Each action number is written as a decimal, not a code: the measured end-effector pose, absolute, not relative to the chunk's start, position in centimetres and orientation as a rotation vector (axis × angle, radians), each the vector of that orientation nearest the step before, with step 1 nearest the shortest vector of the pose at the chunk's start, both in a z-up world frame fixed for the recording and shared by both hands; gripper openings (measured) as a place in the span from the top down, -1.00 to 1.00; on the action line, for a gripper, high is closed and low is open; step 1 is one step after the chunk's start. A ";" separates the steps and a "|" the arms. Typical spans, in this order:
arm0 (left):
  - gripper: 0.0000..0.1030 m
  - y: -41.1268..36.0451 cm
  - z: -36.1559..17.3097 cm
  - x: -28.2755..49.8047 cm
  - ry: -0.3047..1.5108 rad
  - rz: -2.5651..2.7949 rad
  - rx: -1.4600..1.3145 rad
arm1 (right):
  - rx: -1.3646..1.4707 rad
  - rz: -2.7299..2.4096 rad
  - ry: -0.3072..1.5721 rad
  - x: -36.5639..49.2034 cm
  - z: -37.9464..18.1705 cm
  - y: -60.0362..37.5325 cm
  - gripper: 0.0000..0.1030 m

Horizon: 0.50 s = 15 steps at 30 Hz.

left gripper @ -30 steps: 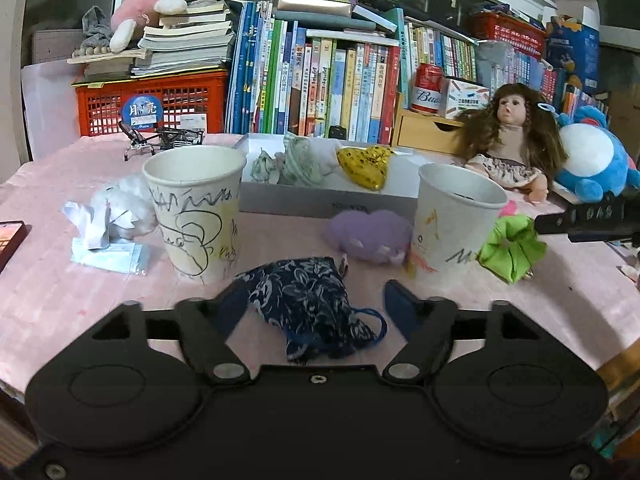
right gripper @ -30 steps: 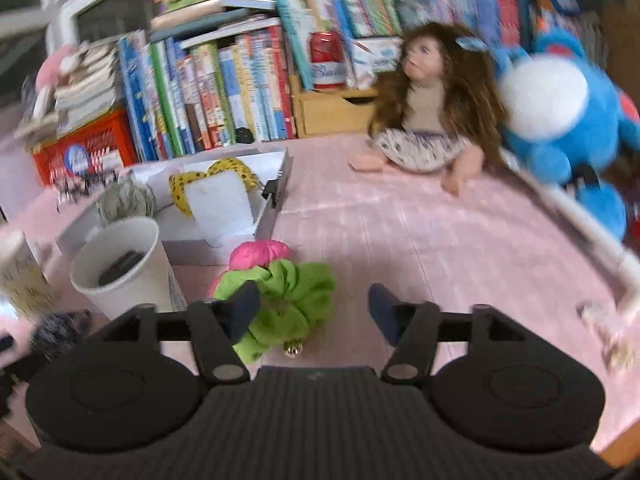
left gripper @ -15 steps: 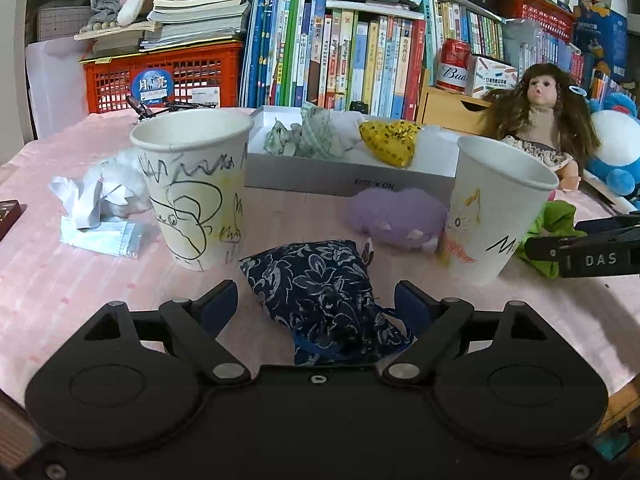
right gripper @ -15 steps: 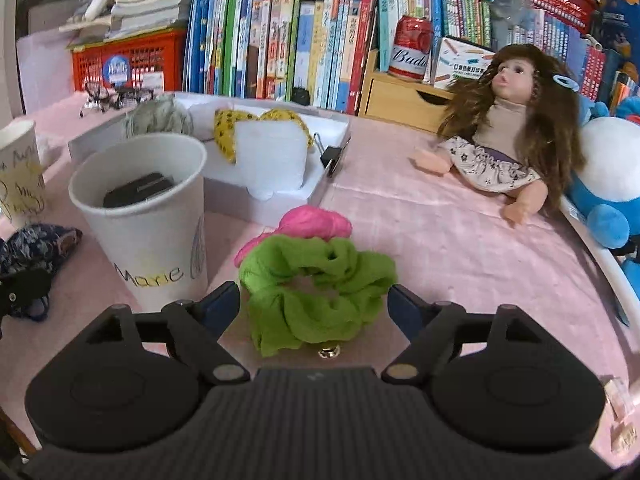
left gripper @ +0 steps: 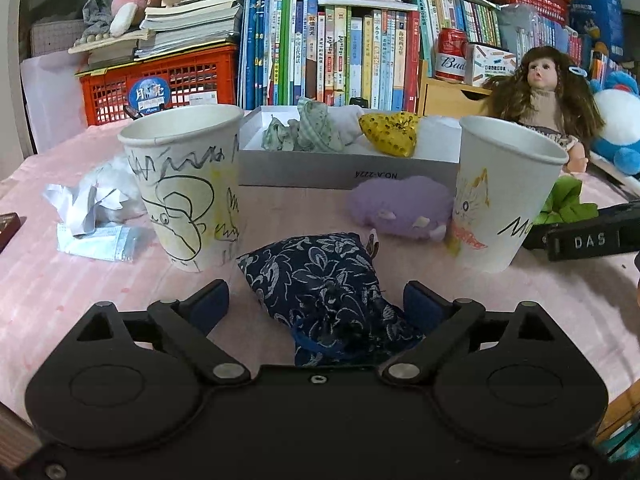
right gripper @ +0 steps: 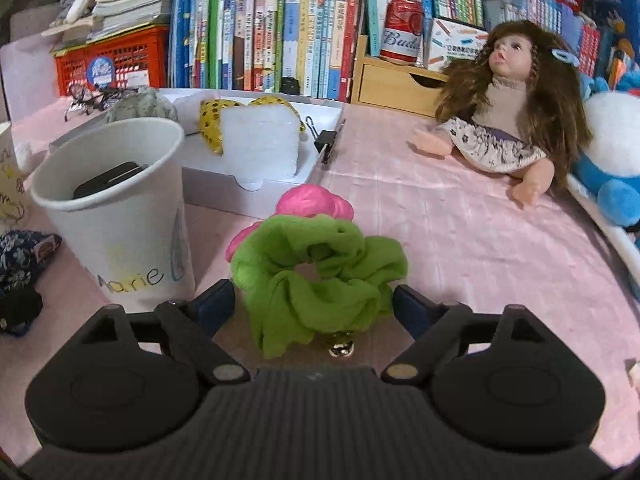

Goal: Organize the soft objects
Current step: 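Grasp and lift the navy pouch with the left gripper while the right grasps the green scrunchie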

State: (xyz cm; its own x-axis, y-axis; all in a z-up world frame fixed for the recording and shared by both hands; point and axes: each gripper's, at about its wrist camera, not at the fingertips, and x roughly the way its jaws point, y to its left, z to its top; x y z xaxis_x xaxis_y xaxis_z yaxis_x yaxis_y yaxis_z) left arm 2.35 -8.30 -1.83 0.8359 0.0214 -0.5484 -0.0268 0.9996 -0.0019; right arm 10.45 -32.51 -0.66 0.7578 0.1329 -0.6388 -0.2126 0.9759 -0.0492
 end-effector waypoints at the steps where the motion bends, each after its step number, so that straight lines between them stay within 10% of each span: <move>1: -0.85 -8.4 -1.9 2.4 0.578 0.027 -0.004 | -0.104 0.188 0.689 10.6 -0.7 -32.6 -0.80; 15: -0.88 -8.4 -2.2 2.4 0.561 0.029 0.002 | -0.042 0.174 0.687 10.9 -1.2 -33.2 -0.95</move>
State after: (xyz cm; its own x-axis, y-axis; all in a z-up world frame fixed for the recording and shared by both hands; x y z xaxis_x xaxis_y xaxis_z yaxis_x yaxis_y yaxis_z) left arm 2.45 -8.42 -2.21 0.8461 0.0278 -0.5323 -0.0265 0.9996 0.0100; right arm 10.87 -33.17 -1.20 0.7595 0.1459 -0.6339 -0.1733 0.9847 0.0189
